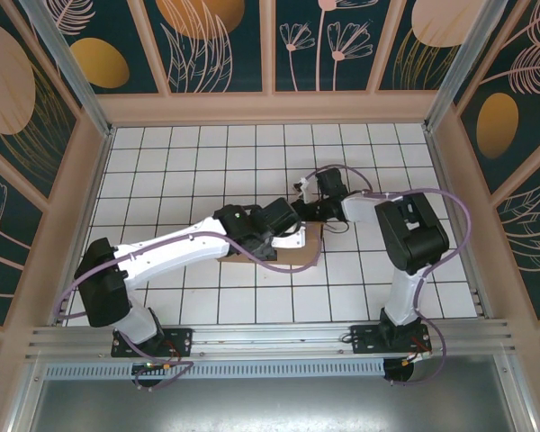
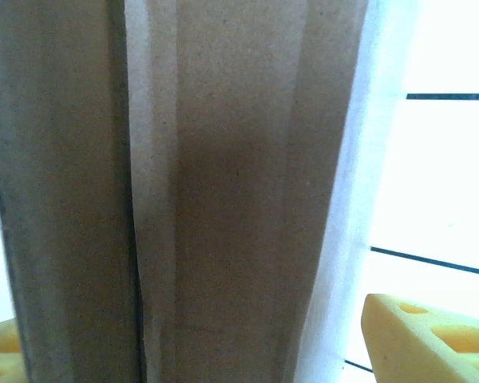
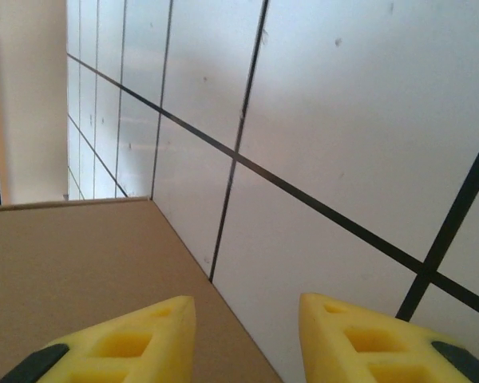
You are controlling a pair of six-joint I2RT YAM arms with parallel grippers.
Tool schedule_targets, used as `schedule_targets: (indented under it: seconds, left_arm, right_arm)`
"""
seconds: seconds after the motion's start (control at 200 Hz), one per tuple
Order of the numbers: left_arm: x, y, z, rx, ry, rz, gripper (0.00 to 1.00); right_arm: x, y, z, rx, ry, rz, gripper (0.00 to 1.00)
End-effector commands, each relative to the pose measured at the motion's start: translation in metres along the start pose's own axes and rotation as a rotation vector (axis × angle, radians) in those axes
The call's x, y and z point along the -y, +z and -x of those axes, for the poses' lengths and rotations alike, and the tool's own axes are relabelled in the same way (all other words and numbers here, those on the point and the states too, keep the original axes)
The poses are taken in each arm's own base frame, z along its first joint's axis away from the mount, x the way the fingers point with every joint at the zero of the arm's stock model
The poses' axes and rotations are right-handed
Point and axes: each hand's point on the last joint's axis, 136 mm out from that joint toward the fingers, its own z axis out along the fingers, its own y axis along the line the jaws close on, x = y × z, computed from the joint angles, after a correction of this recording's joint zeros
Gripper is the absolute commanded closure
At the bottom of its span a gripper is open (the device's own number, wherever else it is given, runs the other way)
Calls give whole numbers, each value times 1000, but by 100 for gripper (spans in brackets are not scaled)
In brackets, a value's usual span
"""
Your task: Fold the paper box
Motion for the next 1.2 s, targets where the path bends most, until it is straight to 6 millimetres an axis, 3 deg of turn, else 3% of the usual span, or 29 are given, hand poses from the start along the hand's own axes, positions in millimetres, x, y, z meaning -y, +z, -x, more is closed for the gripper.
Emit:
schedule_targets:
  seconds: [0.0,0.095,0.255,0.35,0.49,0.6,0.756,0.986,1.196]
  left_arm:
    - [0,1,-2,37,-20,37,25]
    - [1,1,-8,51,-41,63,26]
    - [-7,4,-15,73,-76,160,30]
    - [-9,9,-19,72,-107,200,33]
    - [-1,18,-24,69,-84,197,32]
    - [3,21,-21,86,-70,178,32]
    - [1,22,-7,116,-59,148,34]
    - [-13,27,1,130,-131,20,38]
    - [-21,40,3,115,-151,-76,39]
  right_arm:
    - [-15,-18,10,72,-45,-19,60]
    - [-19,-38,22,142,-69,-77,59]
    - [-32,-95,54,345,-74,-208,61]
    - [-54,-125,61,448,-78,-209,67]
    - [-96,-148,57,514,-80,-118,76]
    - [-123,-152,49,516,-83,-47,78]
    - [-137,-151,47,501,-71,-22,79]
    - [-127,-148,46,470,-53,-107,79]
    - [-119,-162,58,504,-24,-170,79]
